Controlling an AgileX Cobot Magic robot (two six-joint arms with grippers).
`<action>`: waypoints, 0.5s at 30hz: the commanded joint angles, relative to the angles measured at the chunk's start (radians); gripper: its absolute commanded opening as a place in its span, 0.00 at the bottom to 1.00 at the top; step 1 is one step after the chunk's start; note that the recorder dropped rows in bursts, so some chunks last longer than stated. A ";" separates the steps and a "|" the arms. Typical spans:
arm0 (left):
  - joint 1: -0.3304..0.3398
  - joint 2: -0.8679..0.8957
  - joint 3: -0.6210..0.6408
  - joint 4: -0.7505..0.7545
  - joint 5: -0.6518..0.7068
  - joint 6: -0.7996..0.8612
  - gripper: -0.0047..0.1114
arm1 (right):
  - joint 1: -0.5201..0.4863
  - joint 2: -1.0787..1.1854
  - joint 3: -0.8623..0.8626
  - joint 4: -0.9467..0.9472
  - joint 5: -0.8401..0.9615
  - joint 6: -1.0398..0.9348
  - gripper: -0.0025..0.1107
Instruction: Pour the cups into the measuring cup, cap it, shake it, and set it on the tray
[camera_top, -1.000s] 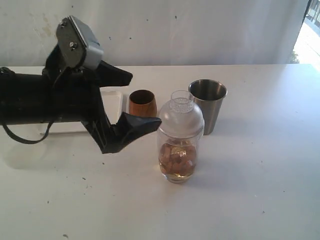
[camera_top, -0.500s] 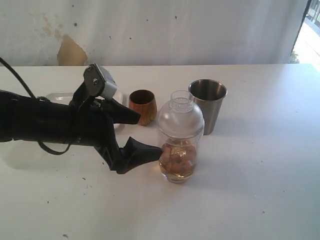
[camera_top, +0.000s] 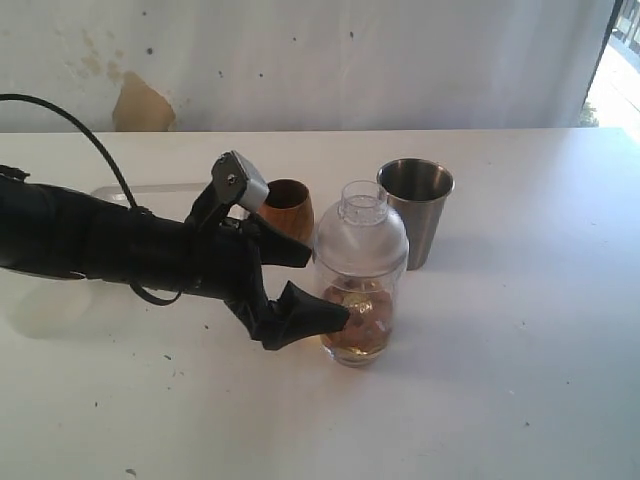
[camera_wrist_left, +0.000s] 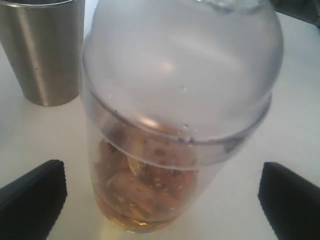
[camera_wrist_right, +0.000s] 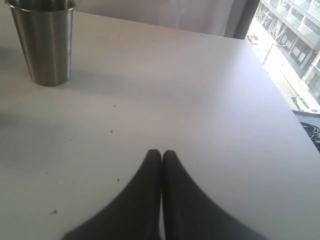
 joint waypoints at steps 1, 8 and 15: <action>-0.003 0.047 -0.042 0.000 0.024 -0.001 0.94 | -0.002 -0.006 0.005 0.000 -0.004 -0.005 0.02; -0.038 0.101 -0.095 0.010 0.067 -0.001 0.94 | -0.002 -0.006 0.005 0.000 -0.004 -0.005 0.02; -0.078 0.152 -0.166 0.019 -0.018 -0.001 0.94 | -0.002 -0.006 0.005 0.000 -0.004 -0.005 0.02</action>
